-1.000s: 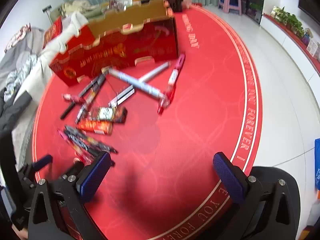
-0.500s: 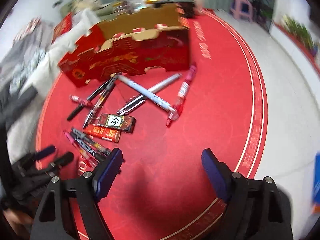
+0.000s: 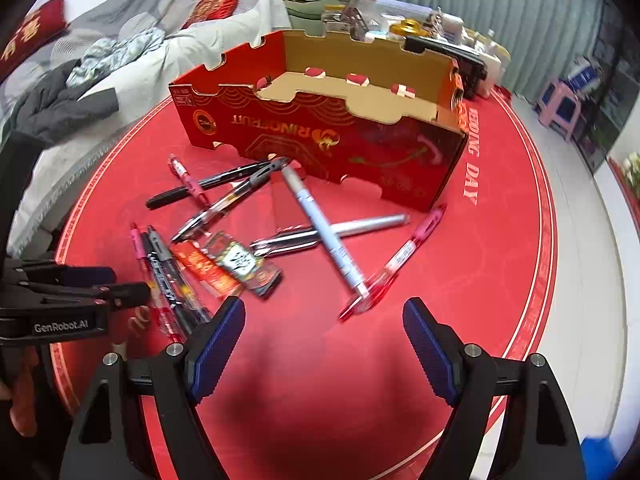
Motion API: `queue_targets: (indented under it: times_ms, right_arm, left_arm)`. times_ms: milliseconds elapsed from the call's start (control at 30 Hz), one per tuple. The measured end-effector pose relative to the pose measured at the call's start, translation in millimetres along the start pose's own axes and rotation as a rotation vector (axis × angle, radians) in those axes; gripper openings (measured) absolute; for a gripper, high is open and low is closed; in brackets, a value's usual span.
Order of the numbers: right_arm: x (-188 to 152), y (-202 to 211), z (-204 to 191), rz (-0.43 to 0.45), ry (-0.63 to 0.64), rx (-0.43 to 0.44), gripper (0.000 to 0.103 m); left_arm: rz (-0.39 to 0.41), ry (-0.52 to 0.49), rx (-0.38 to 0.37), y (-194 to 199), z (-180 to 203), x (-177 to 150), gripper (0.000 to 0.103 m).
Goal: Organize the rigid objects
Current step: 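Move both tools toward the pile of pens on the rug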
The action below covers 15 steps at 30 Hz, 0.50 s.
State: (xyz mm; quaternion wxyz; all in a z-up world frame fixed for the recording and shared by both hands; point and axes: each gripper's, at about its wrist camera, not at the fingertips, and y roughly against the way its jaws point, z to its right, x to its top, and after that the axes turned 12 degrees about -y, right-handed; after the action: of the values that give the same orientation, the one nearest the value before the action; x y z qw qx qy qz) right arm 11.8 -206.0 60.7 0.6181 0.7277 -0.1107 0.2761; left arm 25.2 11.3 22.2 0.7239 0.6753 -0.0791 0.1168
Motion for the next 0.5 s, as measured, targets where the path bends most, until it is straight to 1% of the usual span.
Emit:
queue_targets:
  times_ms: [67, 133, 200, 233, 300, 333, 400, 433, 500]
  right_arm:
    - [6, -2, 5, 0.009, 0.013, 0.005, 0.083]
    - [11, -3, 7, 0.016, 0.026, 0.017, 0.083]
    - [15, -8, 7, 0.012, 0.048, 0.028, 0.079]
    - [17, -11, 7, 0.005, 0.057, 0.026, 0.075]
    - [22, -20, 4, -0.01, 0.07, 0.007, 0.075]
    - [23, -24, 3, -0.015, 0.075, -0.002, 0.075]
    - [26, -31, 1, -0.023, 0.083, -0.014, 0.075]
    - [27, -35, -1, -0.028, 0.087, -0.018, 0.075]
    - [27, -41, -4, -0.038, 0.092, -0.031, 0.075]
  left_arm:
    - [0.009, -0.008, 0.022, 0, 4, 1, 0.058]
    - [0.003, 0.013, 0.015, 0, -1, -1, 0.057]
    - [0.01, 0.029, -0.004, 0, -7, -4, 0.055]
    - [0.007, 0.024, 0.01, -1, -8, -5, 0.054]
    - [-0.001, 0.01, 0.028, 0, -12, -7, 0.054]
    - [-0.004, 0.016, 0.018, 0, -12, -6, 0.054]
    - [-0.003, 0.034, -0.024, -1, -9, -1, 0.054]
    - [-0.005, 0.037, -0.022, -1, -9, 1, 0.054]
    - [-0.005, 0.021, 0.003, -2, -6, 6, 0.057]
